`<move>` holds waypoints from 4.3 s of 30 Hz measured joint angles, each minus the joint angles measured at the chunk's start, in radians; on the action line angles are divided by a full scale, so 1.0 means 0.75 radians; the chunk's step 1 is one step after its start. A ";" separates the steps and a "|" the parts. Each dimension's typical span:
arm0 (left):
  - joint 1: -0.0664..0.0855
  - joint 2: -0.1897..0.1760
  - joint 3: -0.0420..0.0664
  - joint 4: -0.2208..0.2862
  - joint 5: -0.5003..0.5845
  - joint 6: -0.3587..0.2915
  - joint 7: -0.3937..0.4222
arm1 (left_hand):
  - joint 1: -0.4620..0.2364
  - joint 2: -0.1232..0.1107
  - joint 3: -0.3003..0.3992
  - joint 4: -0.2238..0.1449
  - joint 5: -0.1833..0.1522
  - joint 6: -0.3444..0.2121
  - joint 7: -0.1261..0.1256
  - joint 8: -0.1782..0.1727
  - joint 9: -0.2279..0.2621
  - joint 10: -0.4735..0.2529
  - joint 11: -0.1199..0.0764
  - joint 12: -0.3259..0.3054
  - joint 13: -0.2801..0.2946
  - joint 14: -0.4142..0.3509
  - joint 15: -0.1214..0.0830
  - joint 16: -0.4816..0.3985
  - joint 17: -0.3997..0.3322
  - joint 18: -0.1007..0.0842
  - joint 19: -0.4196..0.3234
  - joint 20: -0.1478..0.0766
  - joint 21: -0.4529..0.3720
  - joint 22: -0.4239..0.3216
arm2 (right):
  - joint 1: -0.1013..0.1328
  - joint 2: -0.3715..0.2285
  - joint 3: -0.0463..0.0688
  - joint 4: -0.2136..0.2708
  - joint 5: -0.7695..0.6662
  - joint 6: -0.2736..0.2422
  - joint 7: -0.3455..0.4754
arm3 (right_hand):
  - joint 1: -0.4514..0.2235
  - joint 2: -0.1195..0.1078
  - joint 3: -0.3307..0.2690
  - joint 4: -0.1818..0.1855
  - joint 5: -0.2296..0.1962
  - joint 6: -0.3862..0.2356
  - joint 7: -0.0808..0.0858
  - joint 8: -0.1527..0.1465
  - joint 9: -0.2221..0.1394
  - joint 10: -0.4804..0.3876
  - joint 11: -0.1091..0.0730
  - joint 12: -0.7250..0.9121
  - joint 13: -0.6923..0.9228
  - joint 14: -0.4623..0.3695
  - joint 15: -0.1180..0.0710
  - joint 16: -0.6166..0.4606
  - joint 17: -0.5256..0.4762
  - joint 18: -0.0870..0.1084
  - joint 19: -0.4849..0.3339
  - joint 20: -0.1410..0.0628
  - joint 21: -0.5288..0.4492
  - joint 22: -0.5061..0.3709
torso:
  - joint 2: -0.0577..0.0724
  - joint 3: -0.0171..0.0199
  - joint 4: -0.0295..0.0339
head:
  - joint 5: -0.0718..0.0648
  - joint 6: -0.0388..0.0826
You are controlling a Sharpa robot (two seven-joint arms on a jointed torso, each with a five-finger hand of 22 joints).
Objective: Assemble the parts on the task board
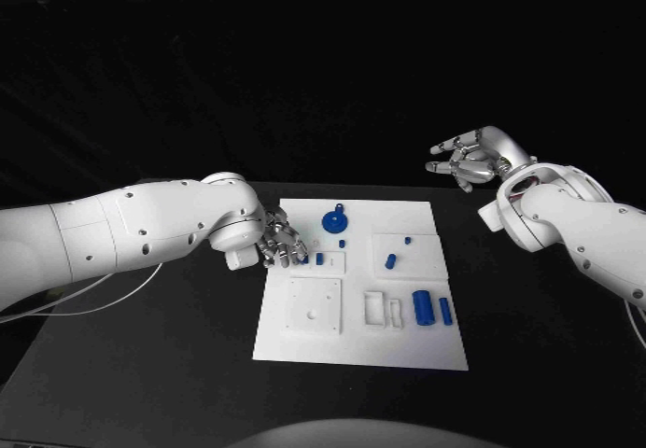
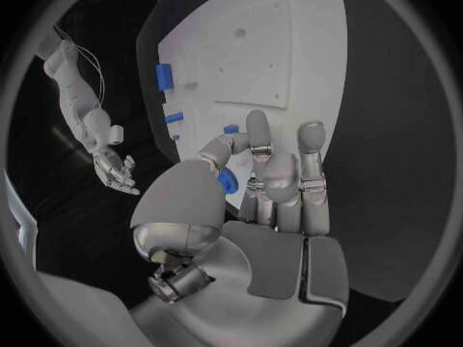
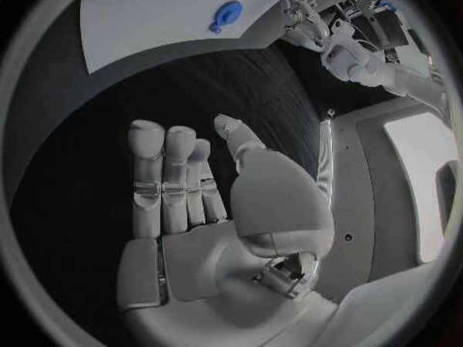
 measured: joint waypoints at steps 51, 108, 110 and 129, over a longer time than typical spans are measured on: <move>0.072 0.149 -0.009 -0.220 0.035 0.345 -0.038 | -0.060 -0.014 0.066 -0.058 0.000 0.008 0.000 -0.005 0.130 0.002 0.002 0.032 0.001 0.012 0.002 0.010 0.037 0.000 0.005 -0.005 0.010 -0.001 | 0.000 0.013 0.000 -0.008 0.000 0.003 -0.003 | 0.000 0.000 0.007 -0.007 0.000 0.000 0.000 0.000 0.000 0.000 0.000 0.000 0.000 0.000 0.000 0.000 0.000 0.000 0.000 0.000 0.000 0.000 | 0.000 -0.0013 0.0020 | 0.004 -0.010; 0.045 0.151 -0.019 -0.223 -0.021 0.292 -0.046 | -0.065 -0.019 0.073 -0.059 0.004 0.009 0.000 -0.021 0.137 0.000 0.000 0.038 0.001 0.019 0.005 0.010 0.046 0.000 0.005 -0.005 0.016 0.000 | -0.002 0.021 0.000 -0.013 0.000 0.004 -0.003 | 0.000 0.000 0.007 -0.007 0.000 0.000 0.000 0.000 0.000 0.000 0.000 0.000 0.000 0.000 0.000 0.000 0.000 0.000 0.000 0.000 0.000 0.000 | -0.001 -0.0010 0.0015 | 0.007 -0.020; 0.045 0.151 -0.019 -0.223 -0.021 0.292 -0.047 | -0.065 -0.019 0.073 -0.059 0.005 0.009 0.000 -0.021 0.137 0.000 0.000 0.038 0.001 0.019 0.005 0.010 0.046 0.000 0.005 -0.005 0.016 0.000 | -0.002 0.021 0.000 -0.013 0.000 0.004 -0.003 | 0.000 0.000 0.007 -0.007 0.000 0.000 0.000 0.000 0.000 0.000 0.000 0.000 0.000 0.000 0.000 0.000 0.000 0.000 0.000 0.000 0.000 0.000 | -0.001 -0.0012 0.0018 | 0.007 -0.021; 0.045 0.152 -0.018 -0.227 -0.019 0.294 -0.051 | -0.063 -0.017 0.082 -0.060 0.003 0.009 0.000 -0.021 0.140 0.000 0.000 0.038 -0.001 0.019 0.006 0.010 0.055 0.000 0.005 -0.005 0.015 -0.001 | -0.004 0.021 0.000 -0.014 0.000 0.004 -0.003 | 0.000 0.000 0.013 -0.013 0.000 0.000 0.000 0.000 0.000 0.000 0.000 0.000 0.001 0.000 0.000 0.000 0.000 0.000 0.000 0.000 0.000 0.002 | -0.001 -0.0012 0.0020 | 0.010 -0.026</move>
